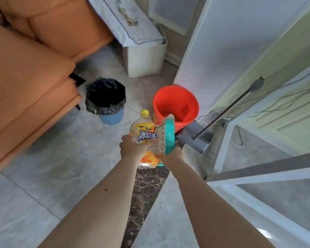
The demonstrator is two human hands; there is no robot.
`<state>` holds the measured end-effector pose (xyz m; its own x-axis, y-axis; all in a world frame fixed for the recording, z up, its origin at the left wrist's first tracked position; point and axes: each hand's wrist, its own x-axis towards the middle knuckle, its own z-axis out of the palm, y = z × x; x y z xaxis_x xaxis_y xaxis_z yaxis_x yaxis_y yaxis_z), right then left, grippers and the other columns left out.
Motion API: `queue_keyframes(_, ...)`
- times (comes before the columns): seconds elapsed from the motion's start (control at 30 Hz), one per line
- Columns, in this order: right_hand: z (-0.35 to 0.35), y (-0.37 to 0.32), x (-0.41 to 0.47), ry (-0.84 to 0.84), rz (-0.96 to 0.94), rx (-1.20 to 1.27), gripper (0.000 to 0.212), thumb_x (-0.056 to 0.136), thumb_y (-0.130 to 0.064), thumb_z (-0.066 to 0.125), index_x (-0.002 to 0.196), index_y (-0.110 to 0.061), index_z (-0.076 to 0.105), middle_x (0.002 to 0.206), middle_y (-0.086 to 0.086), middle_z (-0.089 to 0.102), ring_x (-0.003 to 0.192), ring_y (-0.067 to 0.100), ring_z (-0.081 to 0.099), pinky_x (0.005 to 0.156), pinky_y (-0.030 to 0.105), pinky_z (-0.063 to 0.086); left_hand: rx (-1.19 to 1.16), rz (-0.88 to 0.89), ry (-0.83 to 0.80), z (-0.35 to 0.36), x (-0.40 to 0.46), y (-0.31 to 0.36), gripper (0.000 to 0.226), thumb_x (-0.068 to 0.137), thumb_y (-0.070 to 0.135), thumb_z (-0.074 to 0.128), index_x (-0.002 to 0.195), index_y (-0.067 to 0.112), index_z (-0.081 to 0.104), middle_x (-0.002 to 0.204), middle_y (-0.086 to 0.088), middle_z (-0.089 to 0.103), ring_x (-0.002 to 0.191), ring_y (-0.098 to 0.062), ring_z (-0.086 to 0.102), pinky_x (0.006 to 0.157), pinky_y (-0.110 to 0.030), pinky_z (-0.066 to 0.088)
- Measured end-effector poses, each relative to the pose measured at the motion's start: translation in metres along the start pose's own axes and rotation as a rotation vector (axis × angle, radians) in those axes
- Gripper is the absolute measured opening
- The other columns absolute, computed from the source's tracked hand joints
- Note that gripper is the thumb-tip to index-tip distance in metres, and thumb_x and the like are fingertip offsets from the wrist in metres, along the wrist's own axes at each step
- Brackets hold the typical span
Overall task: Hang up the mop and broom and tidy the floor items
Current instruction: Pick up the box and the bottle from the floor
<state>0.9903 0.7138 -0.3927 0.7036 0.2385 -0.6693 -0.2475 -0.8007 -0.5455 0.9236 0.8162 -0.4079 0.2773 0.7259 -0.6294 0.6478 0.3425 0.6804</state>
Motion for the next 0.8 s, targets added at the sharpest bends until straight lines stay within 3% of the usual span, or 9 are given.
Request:
queue_keyframes(0.13, 0.032, -0.051, 0.028, 0.020, -0.010, -0.043, 0.078, 0.070, -0.030, 0.080, 0.129, -0.006, 0.033, 0.121, 0.009, 0.057, 0.109, 0.026, 0.060, 0.090, 0.035, 0.055, 0.002, -0.002, 0.033, -0.031, 0.051, 0.021, 0.102, 0.053, 0.057, 0.084, 0.132, 0.013, 0.037, 0.130, -0.010, 0.051, 0.115, -0.028, 0.057, 0.082, -0.033, 0.050)
queue_keyframes(0.23, 0.062, -0.093, 0.046, -0.015, 0.004, -0.058, 0.083, 0.071, -0.028, 0.079, 0.133, -0.005, 0.029, 0.123, 0.009, 0.055, 0.110, 0.025, 0.059, 0.089, 0.034, 0.054, 0.012, -0.037, 0.044, -0.061, 0.094, 0.035, 0.100, 0.055, 0.059, 0.081, 0.132, 0.012, 0.038, 0.130, -0.010, 0.052, 0.116, -0.029, 0.058, 0.086, -0.035, 0.051)
queue_keyframes(0.33, 0.084, -0.130, 0.062, -0.054, 0.012, -0.085, 0.079, 0.073, -0.030, 0.078, 0.131, -0.006, 0.031, 0.124, 0.010, 0.055, 0.100, 0.023, 0.060, 0.075, 0.029, 0.055, 0.028, -0.096, 0.046, -0.087, 0.131, 0.049, 0.098, 0.058, 0.061, 0.079, 0.131, 0.010, 0.038, 0.128, -0.011, 0.053, 0.112, -0.028, 0.058, 0.086, -0.037, 0.051)
queue_keyframes(0.47, 0.108, -0.171, 0.084, -0.074, -0.006, -0.136, 0.067, 0.078, -0.030, 0.073, 0.128, -0.007, 0.034, 0.111, 0.008, 0.054, 0.079, 0.017, 0.055, 0.050, 0.020, 0.045, -0.007, -0.159, 0.066, -0.110, 0.172, 0.067, 0.095, 0.061, 0.059, 0.078, 0.128, 0.010, 0.033, 0.124, -0.012, 0.052, 0.094, -0.024, 0.054, 0.077, -0.034, 0.048)
queue_keyframes(0.6, 0.129, -0.205, 0.110, -0.073, -0.005, -0.173, 0.055, 0.082, -0.025, 0.069, 0.124, -0.011, 0.037, 0.103, 0.002, 0.049, 0.062, 0.006, 0.049, 0.041, 0.016, 0.037, -0.057, -0.218, 0.092, -0.121, 0.212, 0.082, 0.096, 0.067, 0.054, 0.076, 0.136, 0.009, 0.027, 0.130, -0.013, 0.049, 0.113, -0.030, 0.056, 0.088, -0.038, 0.050)
queue_keyframes(0.7, 0.138, -0.225, 0.127, -0.070, -0.007, -0.219, 0.054, 0.082, -0.027, 0.068, 0.124, -0.011, 0.040, 0.111, 0.004, 0.054, 0.073, 0.012, 0.055, 0.040, 0.015, 0.035, -0.038, -0.243, 0.075, -0.126, 0.234, 0.091, 0.089, 0.073, 0.050, 0.069, 0.139, 0.011, 0.024, 0.132, -0.013, 0.047, 0.112, -0.030, 0.056, 0.078, -0.035, 0.046)
queue_keyframes(0.8, 0.151, -0.245, 0.154, -0.099, 0.000, -0.246, 0.052, 0.080, -0.029, 0.068, 0.123, -0.011, 0.045, 0.115, 0.007, 0.058, 0.081, 0.016, 0.057, 0.045, 0.018, 0.039, -0.016, -0.266, 0.073, -0.130, 0.265, 0.100, 0.084, 0.075, 0.048, 0.067, 0.137, 0.011, 0.026, 0.130, -0.014, 0.047, 0.111, -0.030, 0.056, 0.083, -0.037, 0.049)
